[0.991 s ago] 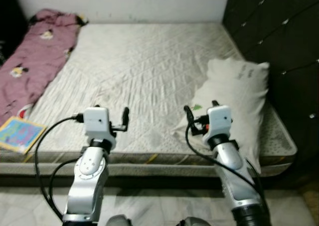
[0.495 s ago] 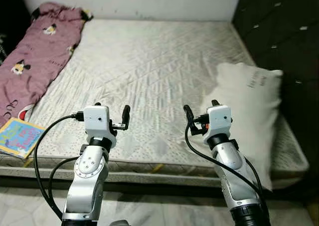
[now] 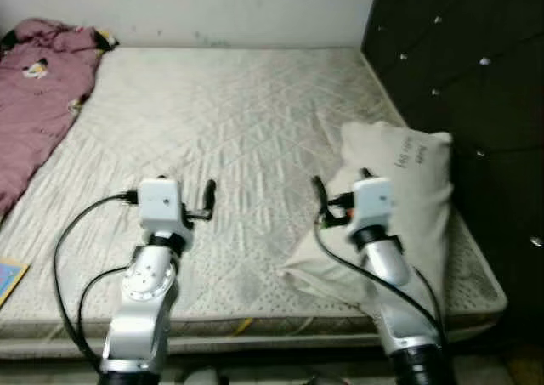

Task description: Clean up the room

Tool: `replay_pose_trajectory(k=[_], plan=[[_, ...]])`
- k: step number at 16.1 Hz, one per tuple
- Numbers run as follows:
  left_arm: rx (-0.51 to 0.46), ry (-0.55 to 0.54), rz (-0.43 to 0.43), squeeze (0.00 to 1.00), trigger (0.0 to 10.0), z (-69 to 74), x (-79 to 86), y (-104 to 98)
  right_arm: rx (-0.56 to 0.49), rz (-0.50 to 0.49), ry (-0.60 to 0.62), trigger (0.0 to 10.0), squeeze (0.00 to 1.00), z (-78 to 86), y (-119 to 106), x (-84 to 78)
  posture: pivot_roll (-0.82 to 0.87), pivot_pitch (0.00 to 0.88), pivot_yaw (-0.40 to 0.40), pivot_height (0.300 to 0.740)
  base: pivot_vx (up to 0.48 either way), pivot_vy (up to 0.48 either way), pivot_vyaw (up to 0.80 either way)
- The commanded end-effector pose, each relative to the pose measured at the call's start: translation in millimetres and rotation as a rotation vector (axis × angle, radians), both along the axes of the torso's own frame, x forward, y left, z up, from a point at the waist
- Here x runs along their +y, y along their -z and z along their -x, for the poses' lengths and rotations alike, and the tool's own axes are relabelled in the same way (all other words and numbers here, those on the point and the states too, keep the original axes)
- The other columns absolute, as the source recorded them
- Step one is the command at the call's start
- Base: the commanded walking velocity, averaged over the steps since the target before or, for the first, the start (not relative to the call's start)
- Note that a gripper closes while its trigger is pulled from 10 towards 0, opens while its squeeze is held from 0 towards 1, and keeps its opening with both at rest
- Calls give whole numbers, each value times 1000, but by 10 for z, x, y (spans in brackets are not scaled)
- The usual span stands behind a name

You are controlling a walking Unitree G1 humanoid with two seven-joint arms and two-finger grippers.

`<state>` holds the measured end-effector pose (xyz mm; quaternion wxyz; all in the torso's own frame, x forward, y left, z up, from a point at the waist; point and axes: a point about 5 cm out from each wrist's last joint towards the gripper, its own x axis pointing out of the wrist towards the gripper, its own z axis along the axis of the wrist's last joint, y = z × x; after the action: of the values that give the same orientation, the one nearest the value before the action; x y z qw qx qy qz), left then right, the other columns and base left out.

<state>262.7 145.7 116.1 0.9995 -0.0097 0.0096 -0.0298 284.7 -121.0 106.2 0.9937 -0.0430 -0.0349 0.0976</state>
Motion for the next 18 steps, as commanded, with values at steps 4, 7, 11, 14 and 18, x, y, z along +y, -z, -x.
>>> replay_pose_trajectory(k=[4,7,11,14,18], plan=[[9,-10,-6,0,10000,4,-14,9,4,1,14,10000,0,4,10,-63,-49,28,15,740,0,0,0],[10,-41,-12,0,10000,3,32,16,-2,5,10,10000,0,-1,1,-63,-46,23,15,740,0,0,0],[13,-70,-18,0,10000,-8,99,28,0,0,16,10000,0,-15,4,-72,-42,16,12,740,0,0,0],[4,-61,-22,0,10000,-18,74,15,0,1,16,10000,0,-31,2,-70,-42,10,12,740,0,0,-325],[3,-54,-30,0,10000,-30,64,11,2,-7,22,10000,0,-42,1,-74,-43,10,14,740,0,-66,-313]])
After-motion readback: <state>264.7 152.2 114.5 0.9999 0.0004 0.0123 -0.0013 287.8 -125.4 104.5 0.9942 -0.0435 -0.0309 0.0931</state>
